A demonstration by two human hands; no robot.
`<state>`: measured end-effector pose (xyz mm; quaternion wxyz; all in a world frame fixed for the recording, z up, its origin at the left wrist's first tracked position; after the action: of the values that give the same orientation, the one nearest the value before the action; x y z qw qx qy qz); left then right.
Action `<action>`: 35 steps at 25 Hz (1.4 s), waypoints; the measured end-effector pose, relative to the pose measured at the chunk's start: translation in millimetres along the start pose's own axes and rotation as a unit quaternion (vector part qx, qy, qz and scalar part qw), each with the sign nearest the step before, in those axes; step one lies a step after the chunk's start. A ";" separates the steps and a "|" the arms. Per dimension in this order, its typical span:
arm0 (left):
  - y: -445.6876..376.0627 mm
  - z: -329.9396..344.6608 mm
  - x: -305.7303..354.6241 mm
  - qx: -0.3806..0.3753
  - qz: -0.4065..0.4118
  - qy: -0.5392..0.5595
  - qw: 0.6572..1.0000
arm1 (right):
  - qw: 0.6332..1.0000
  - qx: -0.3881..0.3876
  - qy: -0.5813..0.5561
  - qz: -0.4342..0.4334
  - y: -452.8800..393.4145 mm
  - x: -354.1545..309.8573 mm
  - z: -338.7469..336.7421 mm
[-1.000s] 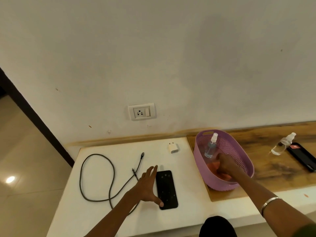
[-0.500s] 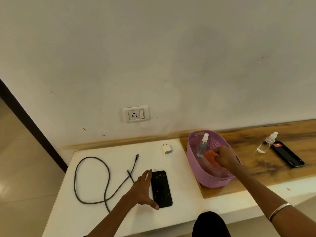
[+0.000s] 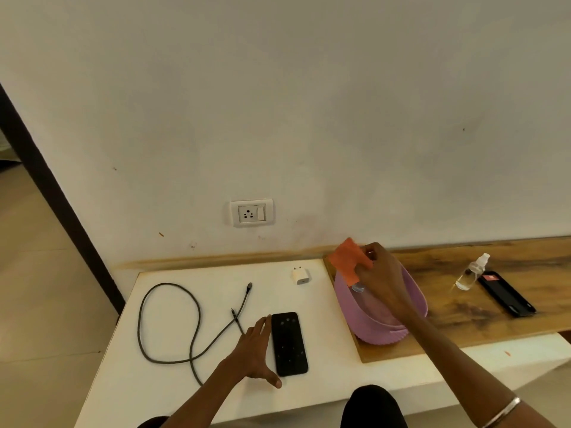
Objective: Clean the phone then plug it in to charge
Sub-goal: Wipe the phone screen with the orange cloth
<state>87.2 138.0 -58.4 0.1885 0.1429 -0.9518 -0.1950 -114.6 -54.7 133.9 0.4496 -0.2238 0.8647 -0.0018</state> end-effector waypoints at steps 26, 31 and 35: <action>-20.8 8.9 -8.6 0.075 -0.003 0.088 0.993 | 0.951 -0.282 0.048 0.117 86.6 91.9 213.4; -19.9 9.5 -8.3 0.074 -0.012 0.101 0.992 | 0.956 -0.260 -0.036 0.128 88.8 97.5 209.3; -19.3 9.2 -6.6 0.067 -0.012 0.079 0.995 | 0.950 -0.262 -0.032 0.164 85.1 111.6 208.4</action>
<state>93.1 126.2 -76.5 0.2505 0.1817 -0.9432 -0.1210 -40.6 19.8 -94.3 0.3969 -0.1882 0.8447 0.3058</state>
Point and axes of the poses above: each hand's wrist, its own y-axis away from the middle knuckle, its own z-axis out of the palm, x = y × z, the point moved 3 cm from there along -y, towards the middle knuckle, and after that the axes turned 7 degrees about -y, right-handed, at the moved point
